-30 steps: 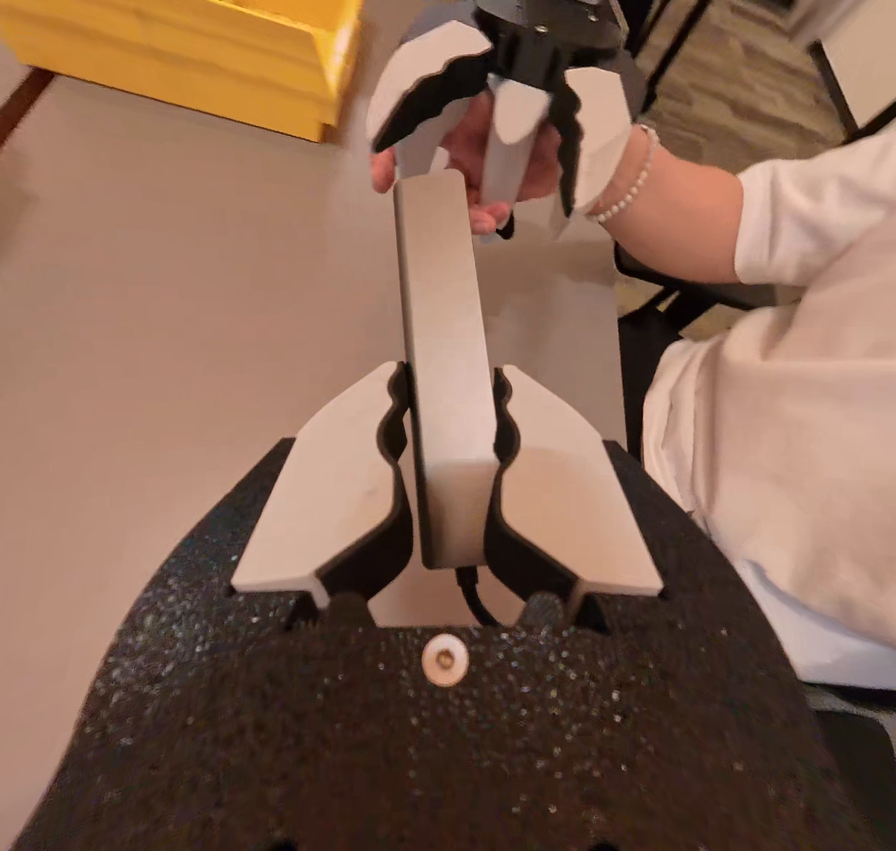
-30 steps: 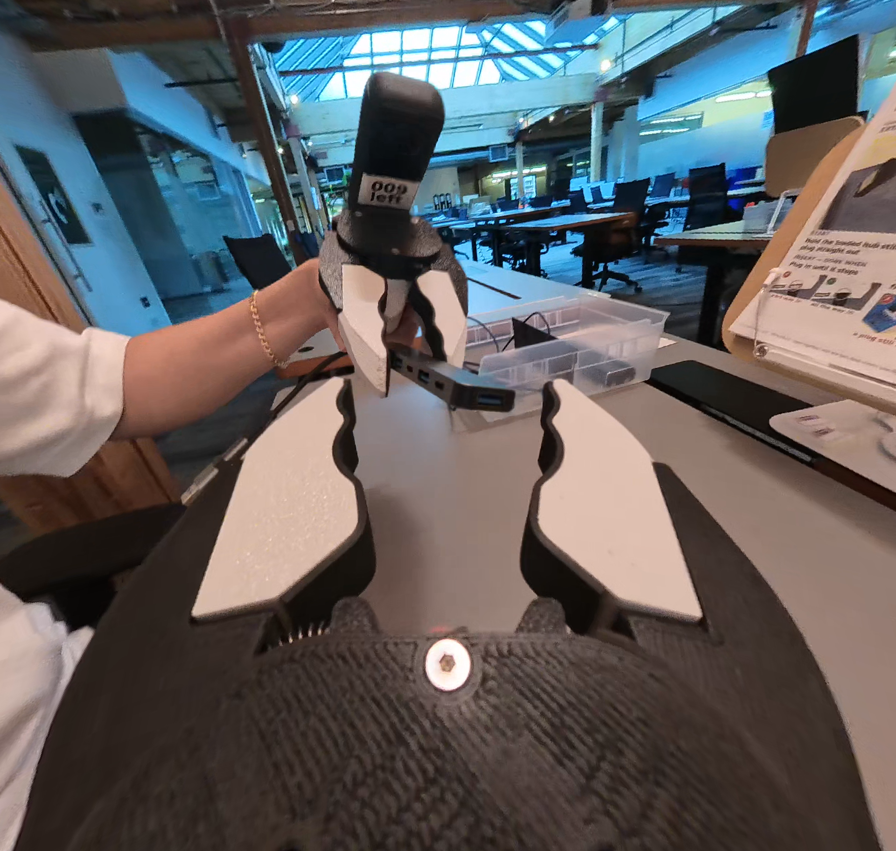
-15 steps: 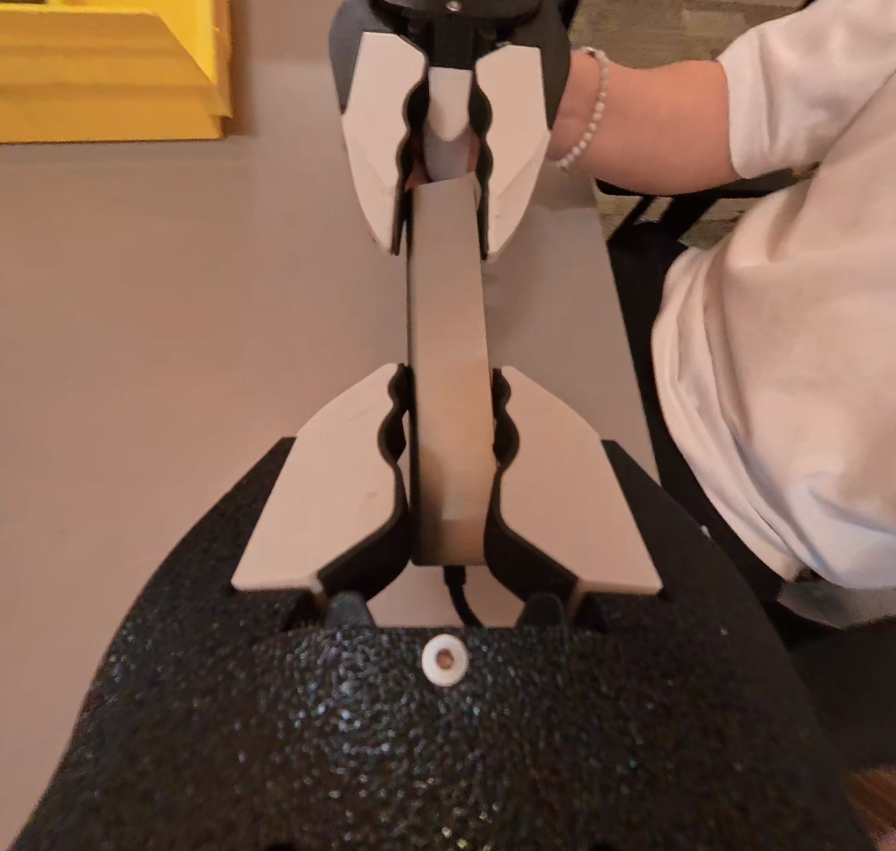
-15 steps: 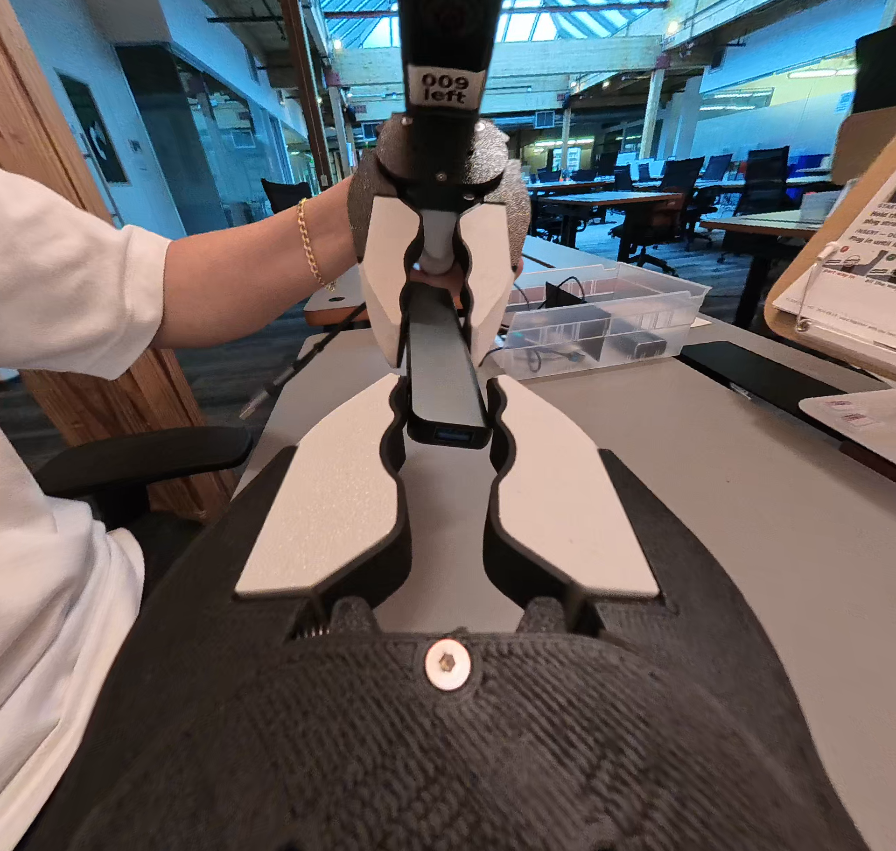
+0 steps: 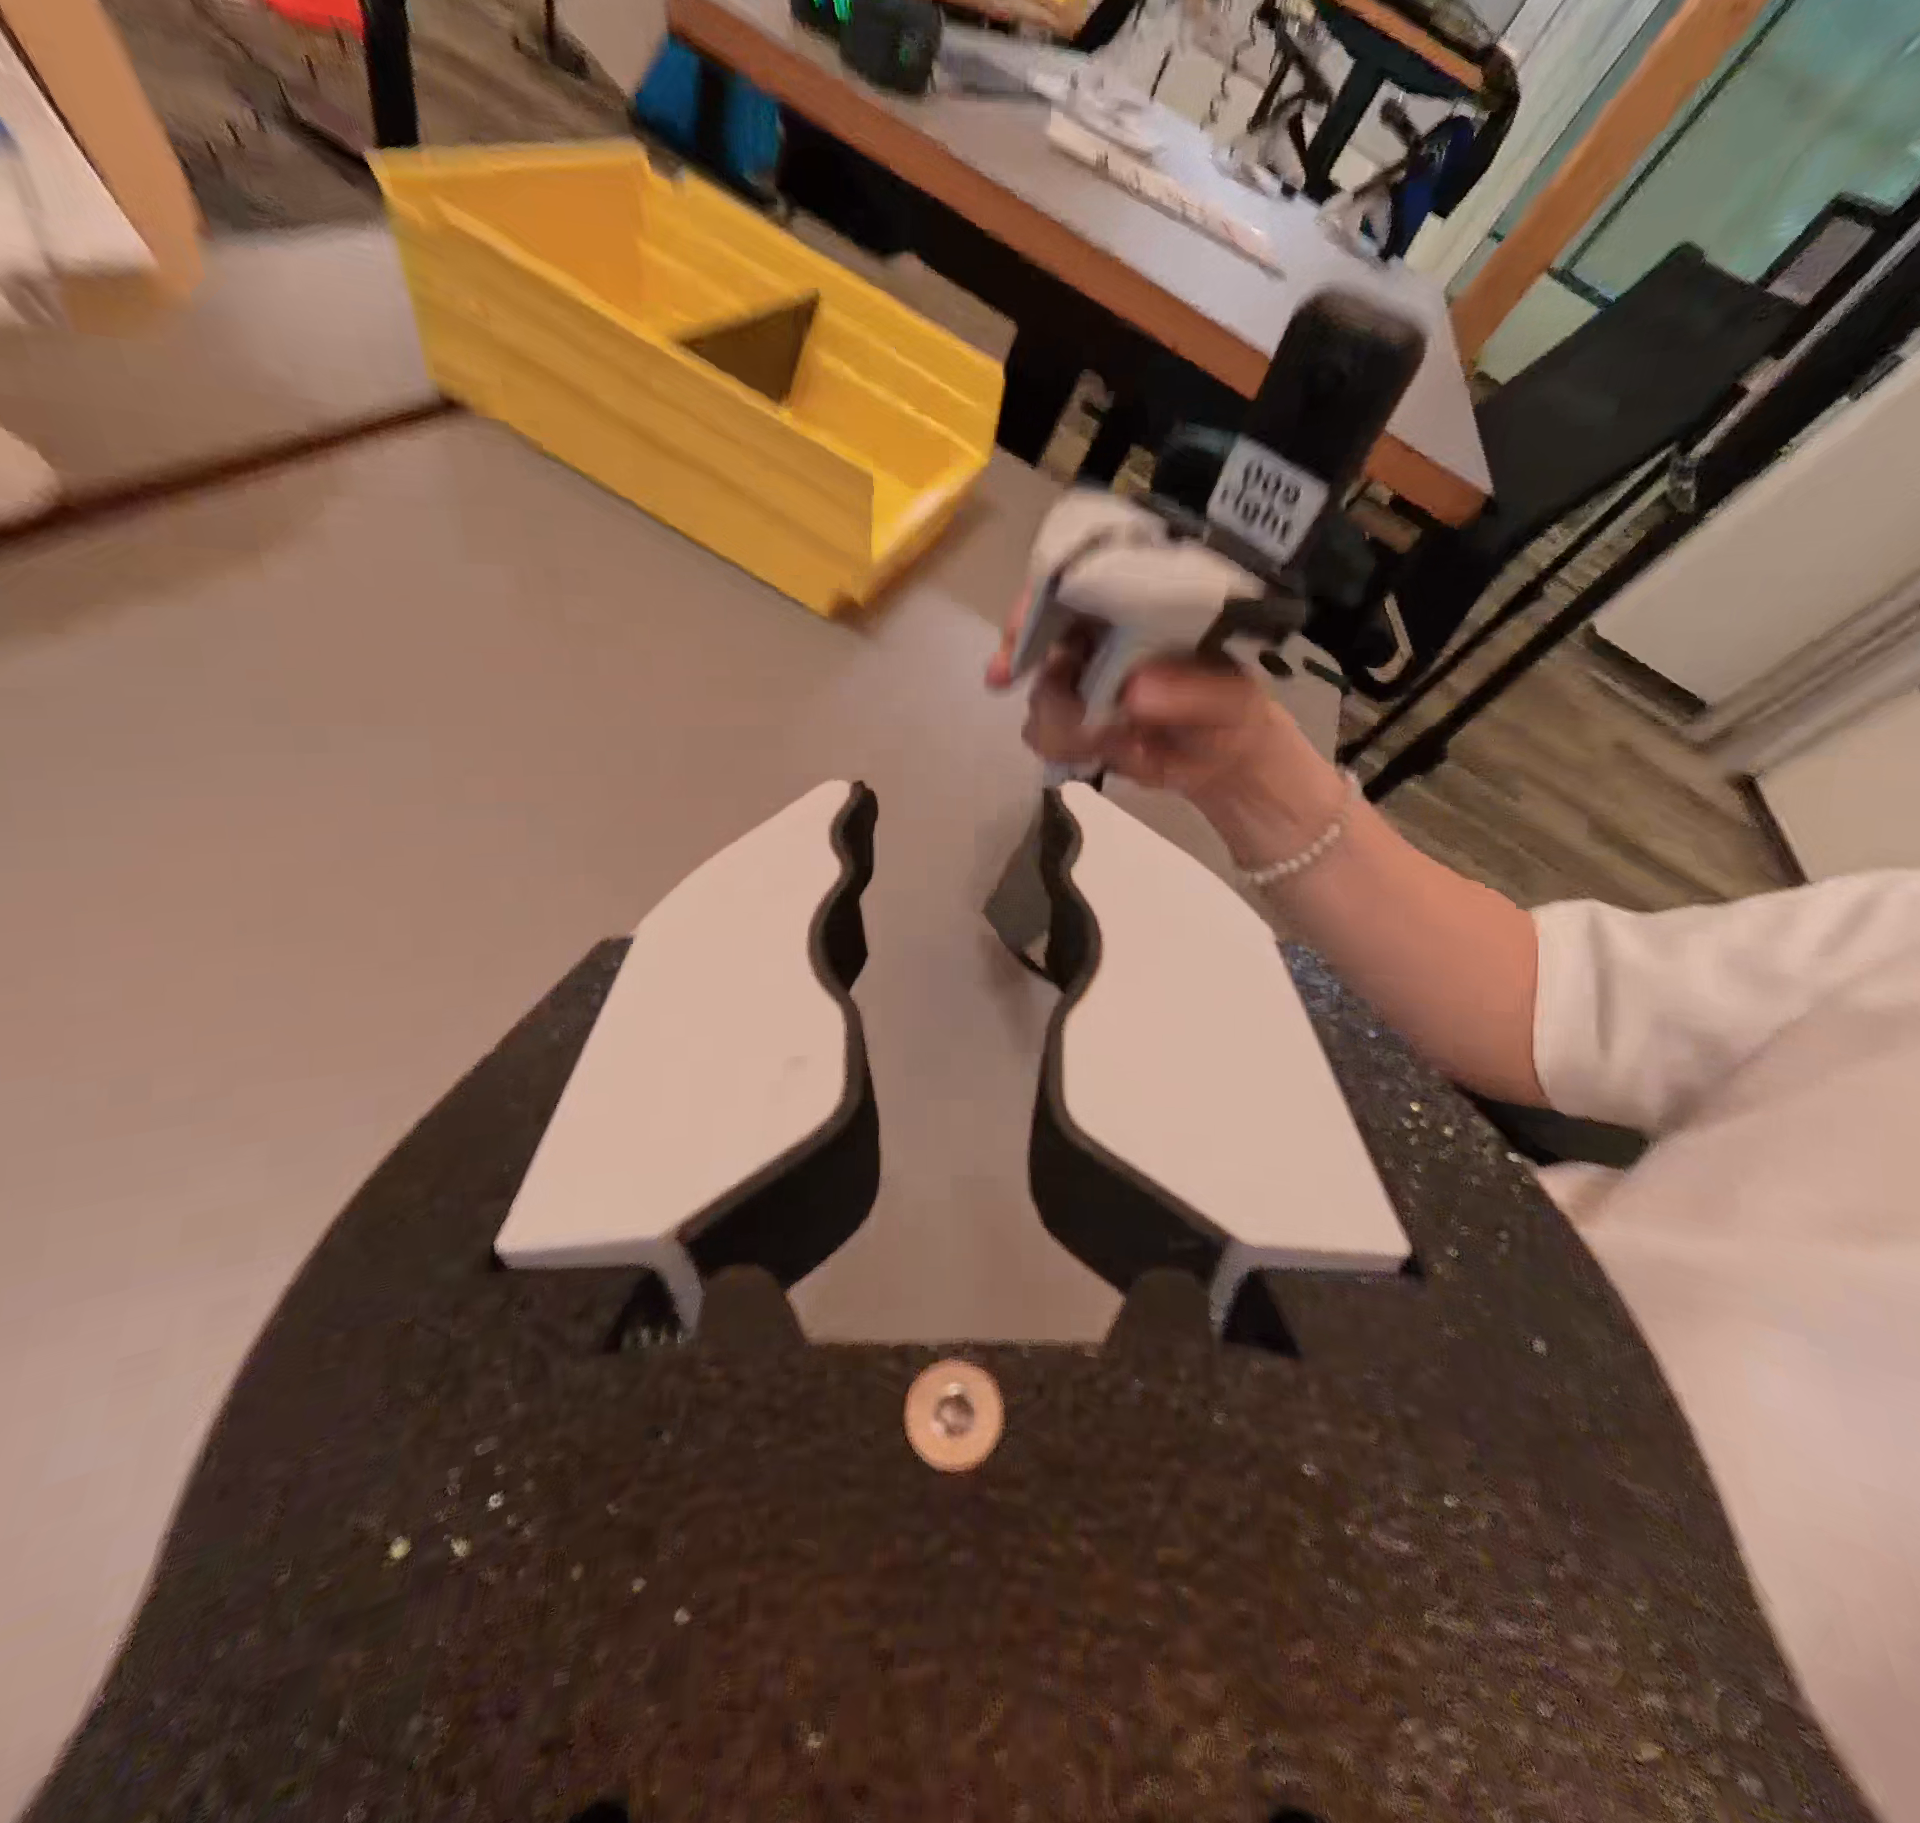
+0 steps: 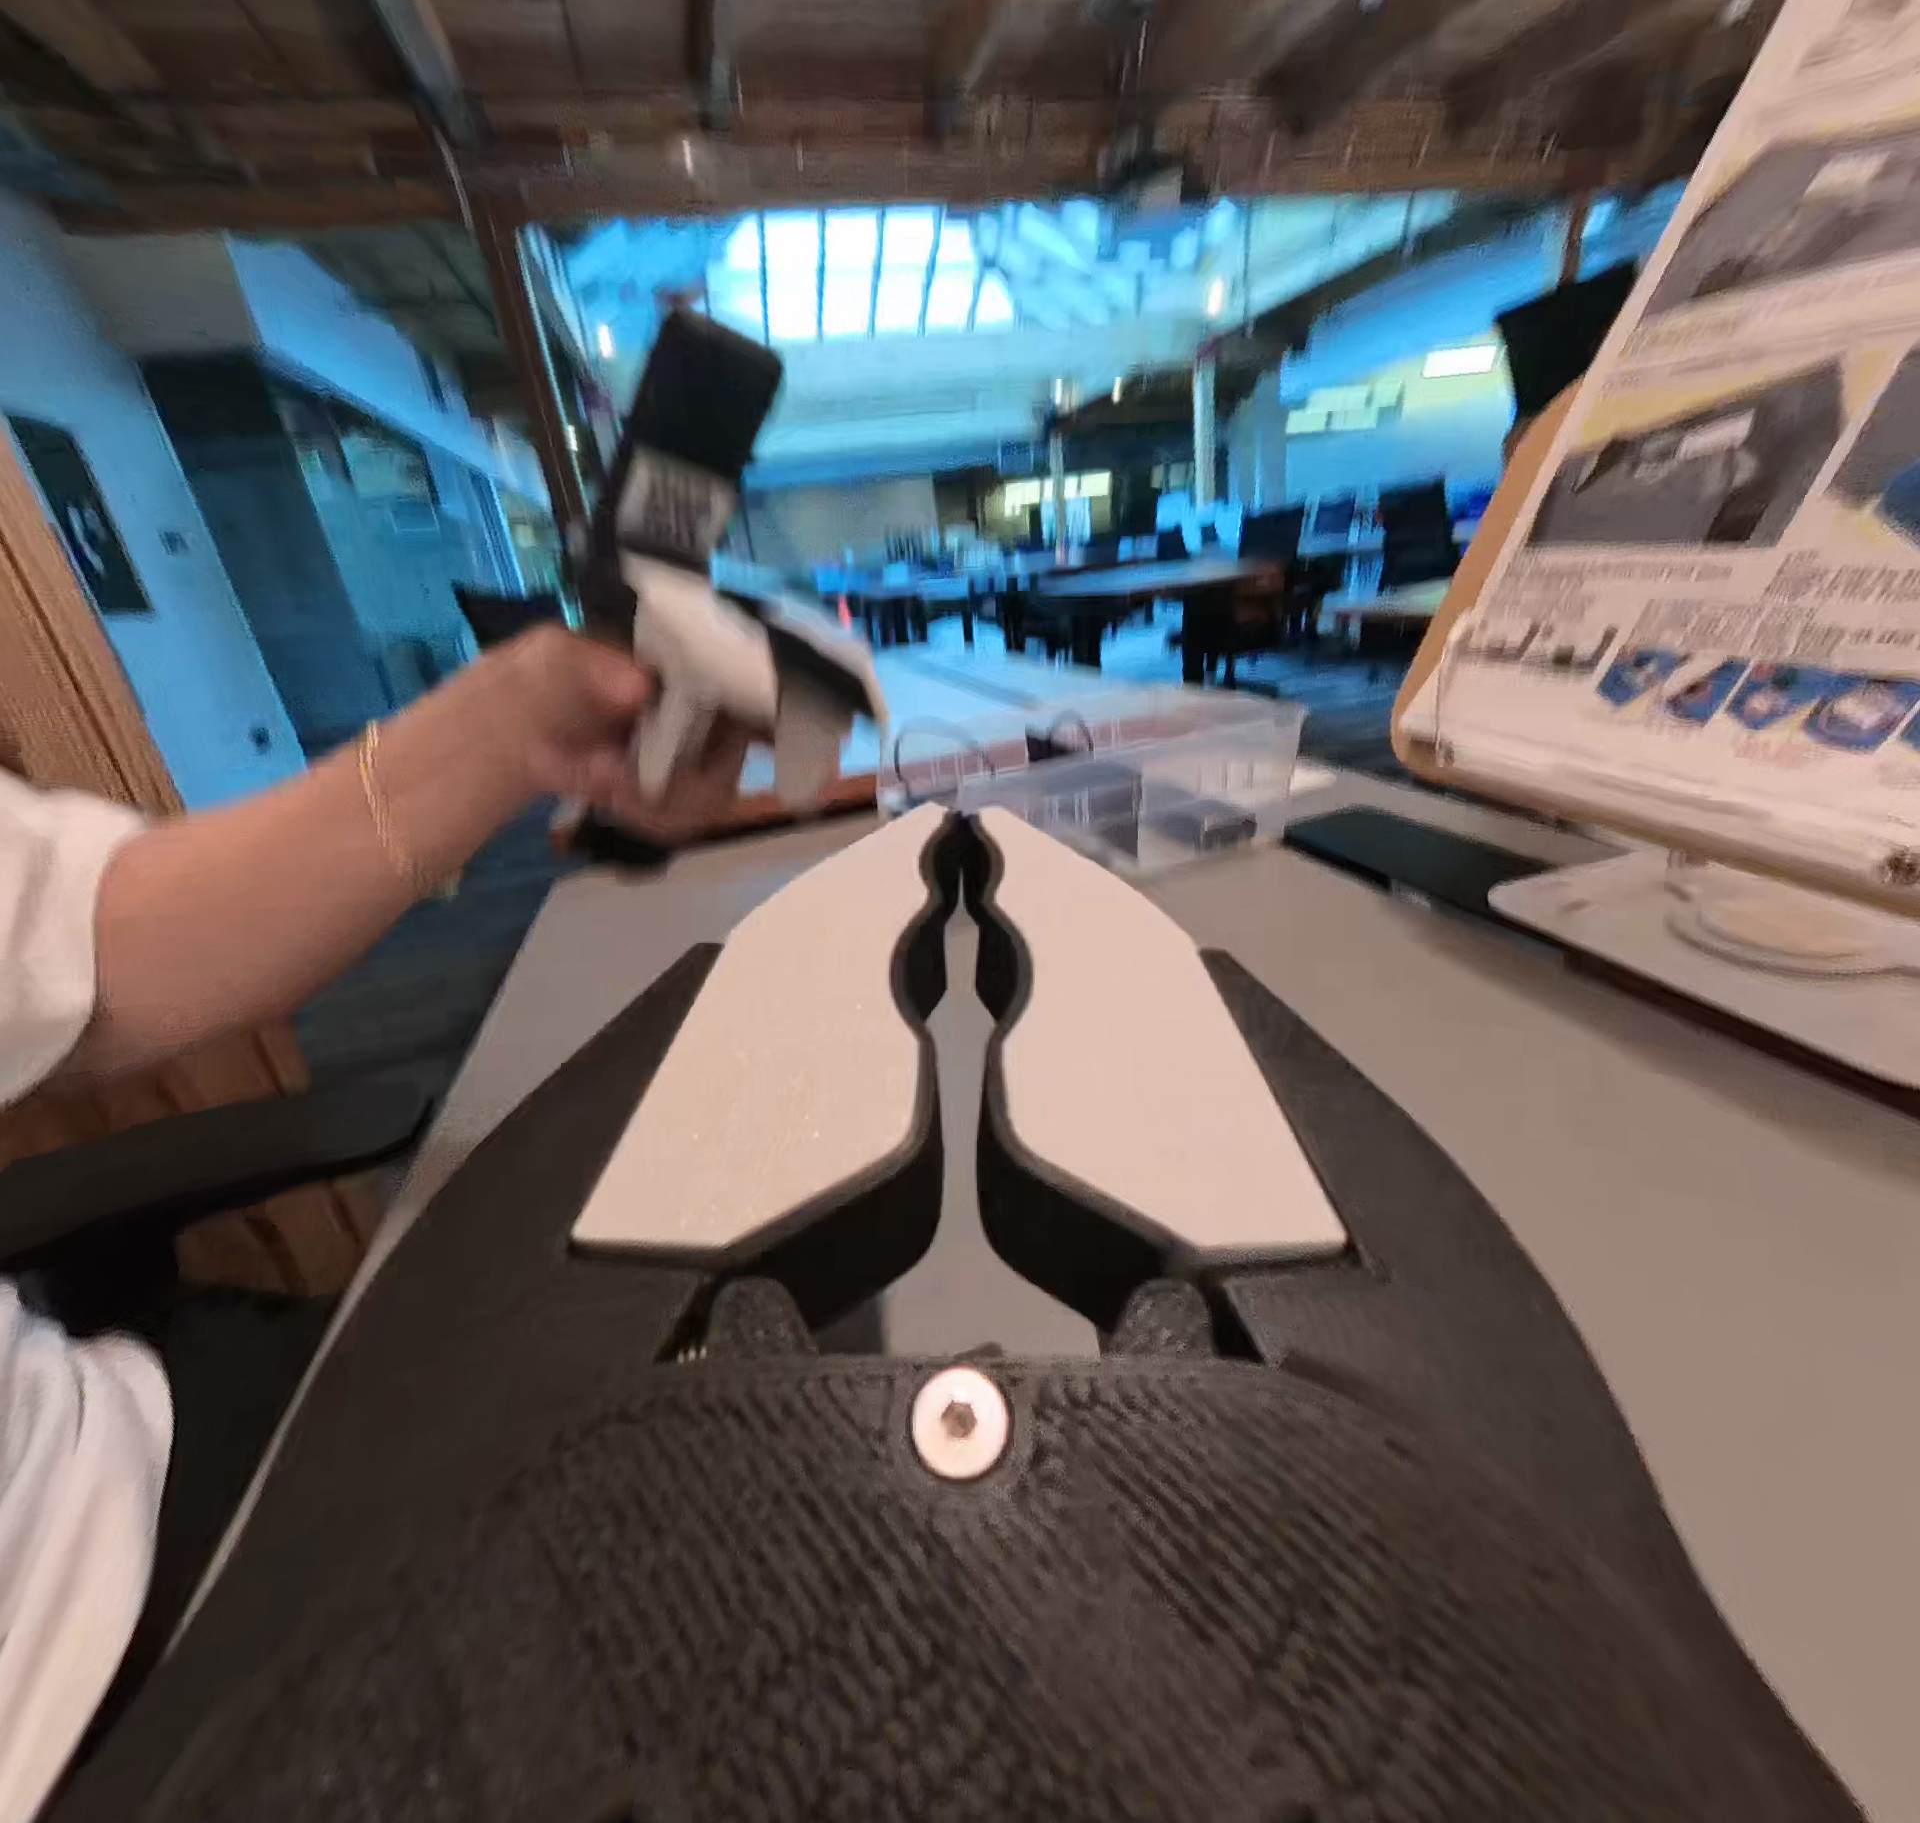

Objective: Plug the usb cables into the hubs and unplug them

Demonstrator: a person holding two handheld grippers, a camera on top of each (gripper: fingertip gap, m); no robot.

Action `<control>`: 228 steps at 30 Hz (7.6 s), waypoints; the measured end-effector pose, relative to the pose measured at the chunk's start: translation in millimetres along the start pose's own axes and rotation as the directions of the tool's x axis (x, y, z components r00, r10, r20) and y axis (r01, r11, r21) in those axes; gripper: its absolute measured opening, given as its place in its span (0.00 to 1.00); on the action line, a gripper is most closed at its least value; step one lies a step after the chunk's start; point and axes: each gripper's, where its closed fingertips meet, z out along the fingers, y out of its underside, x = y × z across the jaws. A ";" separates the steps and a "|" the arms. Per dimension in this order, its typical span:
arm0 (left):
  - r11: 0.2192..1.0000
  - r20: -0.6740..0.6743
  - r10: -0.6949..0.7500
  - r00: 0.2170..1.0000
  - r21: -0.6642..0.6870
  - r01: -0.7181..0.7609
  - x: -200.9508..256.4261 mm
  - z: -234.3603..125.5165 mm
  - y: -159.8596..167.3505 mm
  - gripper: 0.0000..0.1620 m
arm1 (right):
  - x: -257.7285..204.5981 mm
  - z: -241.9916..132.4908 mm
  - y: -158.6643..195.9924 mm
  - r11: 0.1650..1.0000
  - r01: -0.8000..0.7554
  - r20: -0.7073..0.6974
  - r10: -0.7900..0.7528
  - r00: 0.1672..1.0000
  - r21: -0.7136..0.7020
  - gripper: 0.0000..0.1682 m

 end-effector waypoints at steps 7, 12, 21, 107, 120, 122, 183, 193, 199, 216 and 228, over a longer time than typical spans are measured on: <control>0.939 0.203 0.056 0.978 -0.344 0.018 -38.3 48.7 134.2 0.32 | 20.7 -1.4 18.8 0.995 -0.090 -0.074 0.087 0.993 -0.042 0.00; 0.907 0.088 0.166 0.982 -0.404 -0.117 -27.0 38.2 155.6 0.36 | 11.8 0.8 29.9 0.987 -0.062 -0.049 0.055 0.997 -0.148 0.10; 0.612 0.064 0.484 0.873 -0.737 -0.285 -33.3 -19.3 214.6 0.23 | -7.8 14.6 38.9 0.980 -0.020 0.036 0.028 0.999 -0.199 0.17; 0.879 -0.113 -0.083 0.990 0.459 0.126 -12.4 20.7 6.3 0.43 | -20.0 37.4 -11.6 0.971 -0.074 0.049 0.064 0.997 0.229 0.22; 0.916 0.604 0.352 0.715 -0.378 -0.133 -131.2 -71.0 119.5 0.34 | -4.2 7.9 -38.6 0.985 -0.015 -0.021 0.019 1.000 0.174 0.21; 0.956 0.601 0.281 0.748 -0.239 -0.168 -112.9 -63.9 86.4 0.32 | -4.7 11.2 -34.6 0.989 -0.008 -0.023 0.011 1.000 0.145 0.21; 0.835 -0.016 -0.381 0.924 0.424 0.351 -56.9 5.2 -10.8 0.22 | -14.6 11.8 47.7 0.875 0.410 0.142 -0.386 0.912 -0.256 0.15; 0.537 -0.237 -0.628 0.742 0.558 0.633 -77.6 -1.6 -4.4 0.06 | 5.7 27.3 69.6 0.923 0.283 0.015 -0.290 0.957 -0.261 0.17; 0.434 -0.235 -0.678 0.697 0.637 0.637 -86.5 -7.7 -3.1 0.06 | 9.3 39.4 62.9 0.950 0.283 -0.081 -0.295 0.952 -0.128 0.34; 0.399 -0.185 -0.702 0.687 0.698 0.595 -83.5 -2.7 -10.4 0.06 | -4.6 56.3 63.7 0.935 0.348 -0.100 -0.354 0.930 -0.071 0.42; 0.401 -0.228 -0.695 0.682 0.664 0.631 -65.7 4.3 -8.3 0.06 | 15.6 47.7 59.5 0.956 0.291 -0.206 -0.294 0.933 -0.045 0.33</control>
